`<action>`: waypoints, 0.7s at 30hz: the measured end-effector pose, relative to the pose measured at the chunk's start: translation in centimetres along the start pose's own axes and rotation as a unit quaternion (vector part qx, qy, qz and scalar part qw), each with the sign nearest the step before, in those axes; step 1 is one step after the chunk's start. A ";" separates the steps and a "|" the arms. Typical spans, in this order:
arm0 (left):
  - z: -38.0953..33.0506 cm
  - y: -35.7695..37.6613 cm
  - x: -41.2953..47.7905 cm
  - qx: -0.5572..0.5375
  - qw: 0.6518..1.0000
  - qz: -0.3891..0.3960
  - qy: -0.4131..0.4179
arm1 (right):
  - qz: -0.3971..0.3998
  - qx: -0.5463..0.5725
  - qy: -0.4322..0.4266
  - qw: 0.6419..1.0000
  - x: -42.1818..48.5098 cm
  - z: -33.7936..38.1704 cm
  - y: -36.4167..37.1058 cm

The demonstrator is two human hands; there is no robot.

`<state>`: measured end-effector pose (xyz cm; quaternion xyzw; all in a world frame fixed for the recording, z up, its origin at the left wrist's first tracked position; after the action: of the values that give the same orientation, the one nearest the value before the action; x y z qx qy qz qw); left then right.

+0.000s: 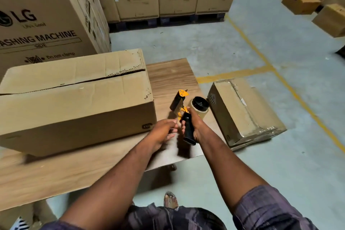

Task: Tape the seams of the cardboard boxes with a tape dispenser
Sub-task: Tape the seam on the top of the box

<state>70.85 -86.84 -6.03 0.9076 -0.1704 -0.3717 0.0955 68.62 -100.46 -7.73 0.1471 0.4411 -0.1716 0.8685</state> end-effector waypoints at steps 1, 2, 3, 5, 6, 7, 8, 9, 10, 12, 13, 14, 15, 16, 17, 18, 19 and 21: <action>-1.4 0.6 -0.4 -0.024 1.000 -0.007 0.015 | 0.004 0.004 -0.023 1.000 -0.5 1.0 0.6; -2.8 1.2 -0.6 -0.058 0.998 -0.011 0.028 | 0.010 0.006 -0.047 0.999 -1.1 2.0 1.2; -4.1 1.5 -1.0 -0.095 0.995 -0.019 0.038 | 0.016 0.003 -0.071 0.997 -2.0 3.0 1.6; -7.1 2.0 -1.9 -0.189 0.981 -0.017 0.048 | 0.024 -0.007 -0.121 0.992 -4.0 5.2 2.3; -8.7 2.1 -2.5 -0.239 0.970 -0.008 0.048 | 0.022 -0.016 -0.152 0.988 -5.3 6.4 2.5; -10.4 2.0 -3.3 -0.276 0.960 0.002 0.044 | 0.013 -0.033 -0.187 0.982 -6.6 7.6 2.8; -12.1 1.8 -4.2 -0.309 0.950 0.018 0.041 | 0.000 -0.055 -0.223 0.973 -7.9 8.6 3.1; -13.6 1.4 -5.1 -0.329 0.943 0.032 0.041 | -0.016 -0.075 -0.259 0.963 -9.2 9.5 3.4; -15.0 0.8 -6.2 -0.342 0.937 0.046 0.046 | -0.027 -0.093 -0.293 0.951 -10.3 10.1 4.0; -17.3 -0.4 -8.0 -0.341 0.935 0.066 0.063 | -0.038 -0.123 -0.351 0.927 -12.1 11.0 5.0; -18.2 -1.3 -8.9 -0.338 0.936 0.071 0.076 | -0.038 -0.140 -0.378 0.914 -12.8 11.2 5.9; -19.0 -2.0 -9.7 -0.342 0.933 0.070 0.090 | -0.037 -0.156 -0.403 0.901 -13.3 11.3 6.7; -19.6 -3.0 -10.3 -0.351 0.928 0.065 0.111 | -0.038 -0.176 -0.423 0.888 -13.5 11.3 7.7; -20.2 -3.9 -10.8 -0.358 0.923 0.056 0.131 | -0.043 -0.198 -0.439 0.875 -13.6 11.3 8.7; -20.5 -4.8 -11.2 -0.360 0.920 0.047 0.148 | -0.051 -0.220 -0.454 0.862 -13.7 11.3 9.6; -20.8 -6.0 -11.6 -0.361 0.917 0.037 0.164 | -0.059 -0.242 -0.469 0.847 -13.7 11.3 10.7; -20.9 -7.2 -11.8 -0.365 0.915 0.034 0.171 | -0.063 -0.258 -0.481 0.835 -13.8 11.3 11.7; -21.0 -10.3 -12.2 -0.380 0.909 0.031 0.170 | -0.055 -0.282 -0.498 0.819 -13.9 11.5 14.1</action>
<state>80.02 -71.75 13.53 0.8463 -0.0256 -0.2453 0.4722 75.24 -90.10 11.63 -0.2339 -0.0147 -0.1370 0.9624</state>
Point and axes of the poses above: each hand's wrist, its own x-axis towards the middle knuckle, its own y-axis out of the palm, z = x × y, the point moved 4 cm from there along x, towards the middle knuckle, and after that the axes turned 14 degrees about -x, right-handed, at the moved point
